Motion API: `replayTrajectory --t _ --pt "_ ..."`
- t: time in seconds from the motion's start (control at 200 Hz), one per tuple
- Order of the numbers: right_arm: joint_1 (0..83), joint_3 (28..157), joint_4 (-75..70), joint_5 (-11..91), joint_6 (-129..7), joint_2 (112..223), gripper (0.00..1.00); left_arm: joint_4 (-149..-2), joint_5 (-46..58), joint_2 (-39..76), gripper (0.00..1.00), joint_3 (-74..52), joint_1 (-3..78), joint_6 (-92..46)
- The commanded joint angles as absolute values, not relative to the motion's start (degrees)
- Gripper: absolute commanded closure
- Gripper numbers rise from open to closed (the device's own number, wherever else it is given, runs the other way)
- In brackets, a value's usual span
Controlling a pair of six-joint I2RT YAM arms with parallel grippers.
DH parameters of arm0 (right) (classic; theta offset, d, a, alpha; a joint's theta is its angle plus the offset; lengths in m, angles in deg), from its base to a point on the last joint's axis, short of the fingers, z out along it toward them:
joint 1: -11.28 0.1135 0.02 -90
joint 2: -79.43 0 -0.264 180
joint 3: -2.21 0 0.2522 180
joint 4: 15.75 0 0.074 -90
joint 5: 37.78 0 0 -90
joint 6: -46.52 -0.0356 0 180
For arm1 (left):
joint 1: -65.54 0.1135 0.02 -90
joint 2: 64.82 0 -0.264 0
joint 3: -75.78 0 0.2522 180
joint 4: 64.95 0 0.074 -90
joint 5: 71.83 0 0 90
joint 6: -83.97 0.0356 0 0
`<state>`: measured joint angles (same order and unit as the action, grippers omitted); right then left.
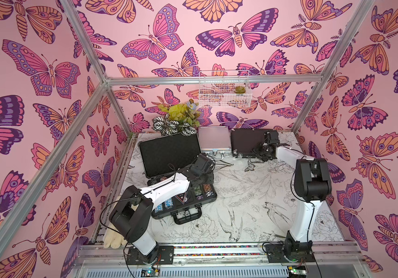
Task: Close the poker set cases
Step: Move the poker set case to the center of the board.
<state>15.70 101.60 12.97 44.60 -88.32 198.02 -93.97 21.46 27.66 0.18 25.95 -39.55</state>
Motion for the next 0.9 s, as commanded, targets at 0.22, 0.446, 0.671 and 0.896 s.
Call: replayTrajectory --t 0.22,0.446,0.671,0.896 --pt "16.92 109.22 15.73 41.92 -83.78 207.27 0.40 -96.85 23.96 25.13 0.55 0.85 26.38 -39.52" --pt "16.90 106.28 13.39 40.18 -81.80 200.94 0.39 -98.15 24.81 25.09 0.54 0.79 26.09 -39.69" --pt "17.58 97.88 11.84 39.81 -79.53 186.99 0.39 -101.01 29.43 26.29 0.56 -0.98 22.23 -39.48" --pt "24.79 90.44 12.43 41.06 -74.54 177.66 0.40 -103.39 36.38 23.36 0.54 0.87 19.97 -42.34"
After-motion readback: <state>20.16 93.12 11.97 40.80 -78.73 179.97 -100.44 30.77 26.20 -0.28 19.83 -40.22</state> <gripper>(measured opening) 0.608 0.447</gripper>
